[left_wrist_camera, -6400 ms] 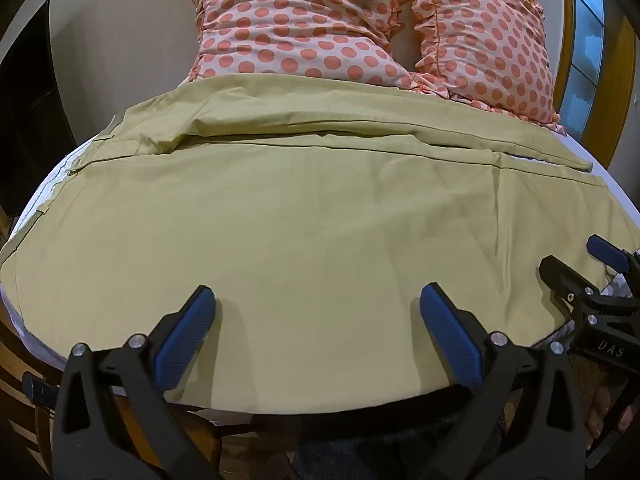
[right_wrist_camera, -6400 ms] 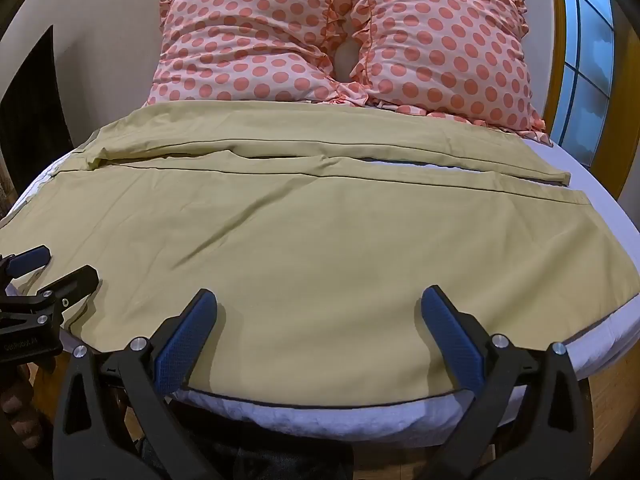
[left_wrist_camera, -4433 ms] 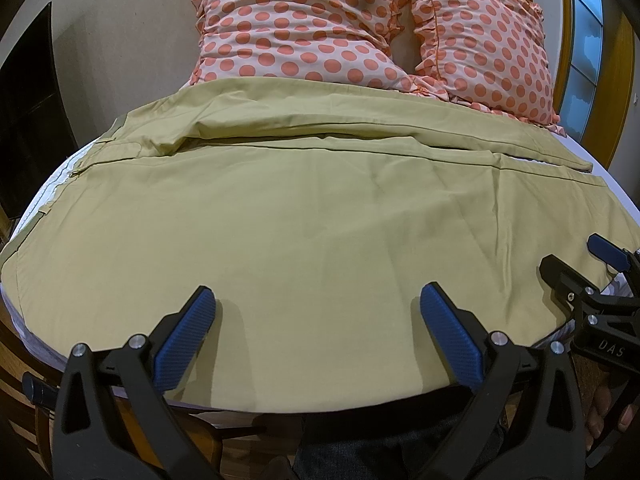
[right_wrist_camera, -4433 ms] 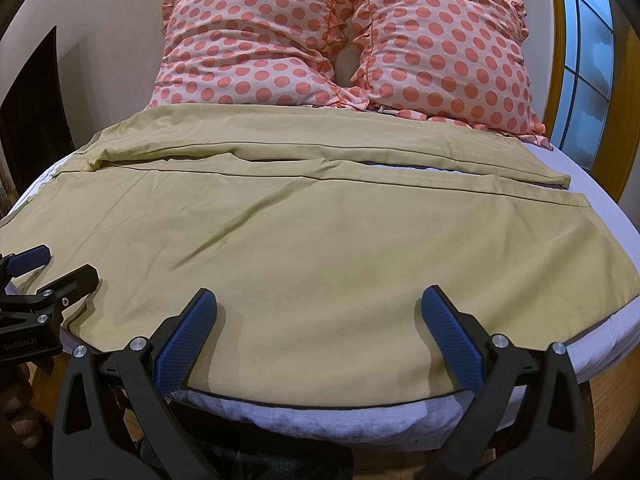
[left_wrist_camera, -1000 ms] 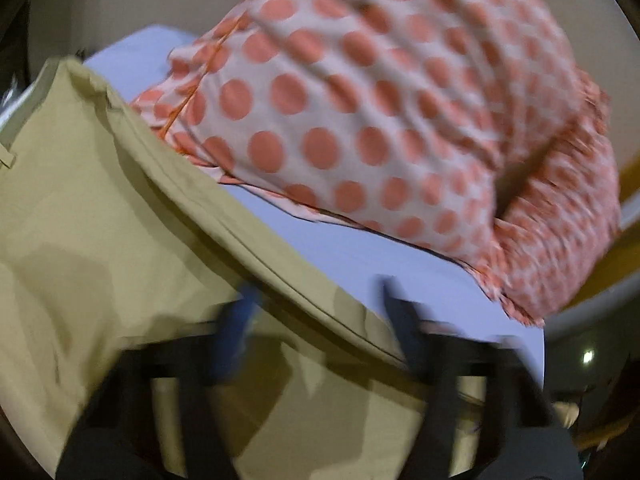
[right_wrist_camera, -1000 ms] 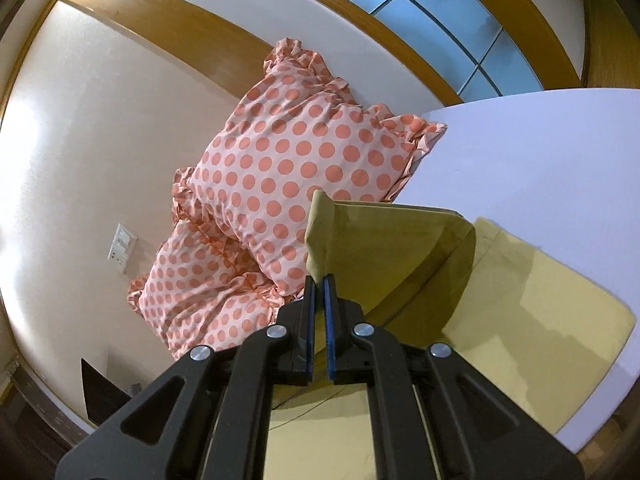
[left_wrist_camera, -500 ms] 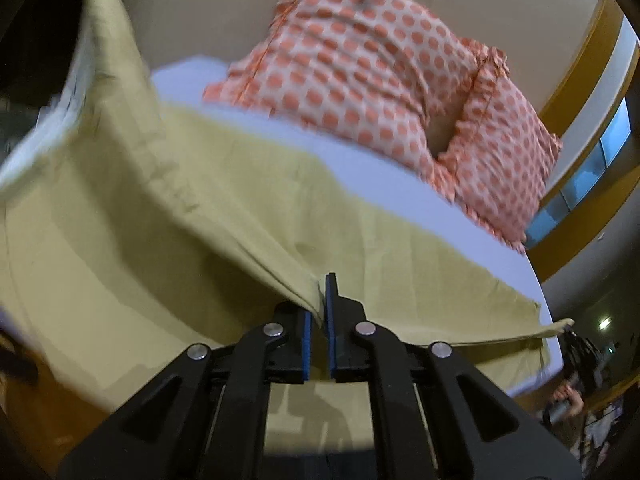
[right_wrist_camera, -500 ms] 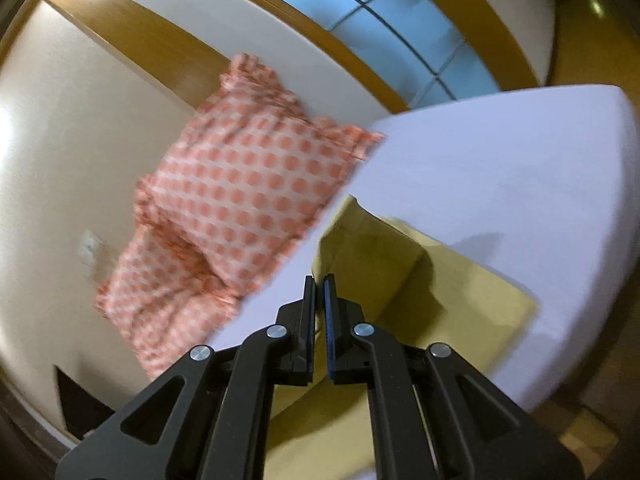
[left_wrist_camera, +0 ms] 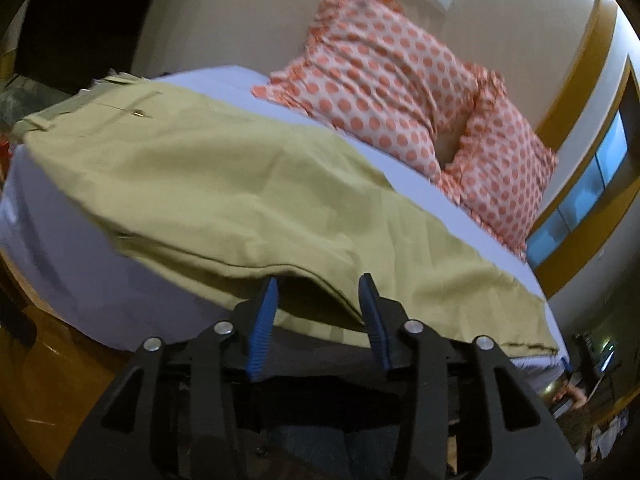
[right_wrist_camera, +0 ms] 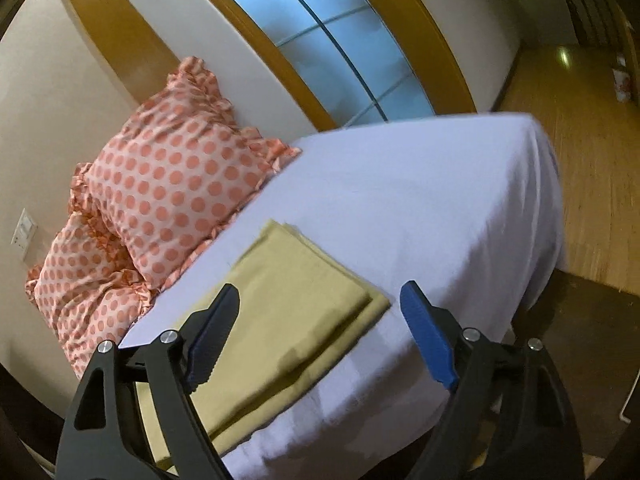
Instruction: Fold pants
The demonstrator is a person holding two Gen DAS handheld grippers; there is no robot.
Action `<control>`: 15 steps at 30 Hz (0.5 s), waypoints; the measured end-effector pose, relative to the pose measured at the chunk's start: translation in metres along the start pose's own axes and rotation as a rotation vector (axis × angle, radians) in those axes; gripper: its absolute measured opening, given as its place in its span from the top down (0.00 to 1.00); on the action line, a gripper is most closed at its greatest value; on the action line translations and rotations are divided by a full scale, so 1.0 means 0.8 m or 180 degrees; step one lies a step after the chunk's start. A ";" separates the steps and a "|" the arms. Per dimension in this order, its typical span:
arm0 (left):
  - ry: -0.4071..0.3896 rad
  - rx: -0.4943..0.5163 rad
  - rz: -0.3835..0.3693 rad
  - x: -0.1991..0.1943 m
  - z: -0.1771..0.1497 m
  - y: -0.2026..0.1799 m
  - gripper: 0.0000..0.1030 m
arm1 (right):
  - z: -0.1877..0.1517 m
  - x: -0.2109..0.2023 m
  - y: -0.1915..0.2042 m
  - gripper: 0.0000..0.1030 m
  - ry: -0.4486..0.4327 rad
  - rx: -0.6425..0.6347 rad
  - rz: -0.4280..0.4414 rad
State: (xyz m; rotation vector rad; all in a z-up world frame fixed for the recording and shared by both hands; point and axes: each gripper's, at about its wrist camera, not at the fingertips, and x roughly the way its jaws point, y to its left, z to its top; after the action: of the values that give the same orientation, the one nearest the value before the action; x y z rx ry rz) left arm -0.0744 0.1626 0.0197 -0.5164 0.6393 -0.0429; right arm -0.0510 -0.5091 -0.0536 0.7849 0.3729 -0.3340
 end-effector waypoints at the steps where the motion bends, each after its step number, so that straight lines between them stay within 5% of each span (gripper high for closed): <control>1: -0.0078 -0.0045 0.0044 -0.008 0.000 0.006 0.53 | -0.003 0.005 0.000 0.20 0.0026 0.0007 0.0021; 4: -0.0275 -0.0154 0.0188 -0.027 0.003 0.024 0.48 | -0.015 0.010 0.013 0.23 -0.0051 -0.0201 -0.0010; 6: -0.0370 -0.0240 0.0264 -0.036 0.006 0.036 0.47 | -0.025 0.017 0.018 0.51 0.0036 -0.0244 0.0134; 8: -0.0437 -0.0325 0.0323 -0.041 0.009 0.047 0.45 | -0.033 0.020 0.018 0.61 0.0088 -0.0229 0.0261; 11: -0.0512 -0.0464 0.0363 -0.046 0.010 0.064 0.44 | -0.041 0.025 0.018 0.93 0.0158 -0.0217 0.0461; 15: -0.0551 -0.0568 0.0397 -0.052 0.011 0.084 0.40 | -0.034 0.026 0.055 0.95 0.0029 -0.0392 0.0687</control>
State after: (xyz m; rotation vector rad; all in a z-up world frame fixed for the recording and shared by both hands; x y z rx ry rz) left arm -0.1109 0.2332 0.0169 -0.6437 0.5068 0.1765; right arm -0.0191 -0.4632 -0.0528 0.6985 0.3109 -0.1042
